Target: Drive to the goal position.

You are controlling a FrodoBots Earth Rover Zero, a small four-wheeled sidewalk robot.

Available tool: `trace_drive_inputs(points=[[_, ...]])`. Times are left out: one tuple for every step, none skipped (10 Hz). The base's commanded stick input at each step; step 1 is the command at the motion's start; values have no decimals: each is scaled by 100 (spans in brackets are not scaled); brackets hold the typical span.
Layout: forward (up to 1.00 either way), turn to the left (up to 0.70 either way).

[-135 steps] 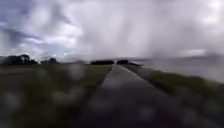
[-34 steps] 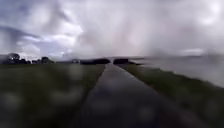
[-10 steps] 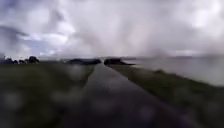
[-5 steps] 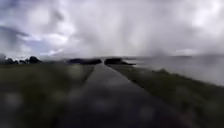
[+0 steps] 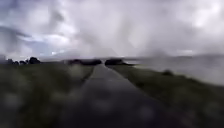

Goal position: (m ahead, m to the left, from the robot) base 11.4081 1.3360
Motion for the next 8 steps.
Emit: trace_drive_inputs(points=[[70,0],[70,0],[70,0],[70,0],[70,0],[70,0],[70,0],[70,0]])
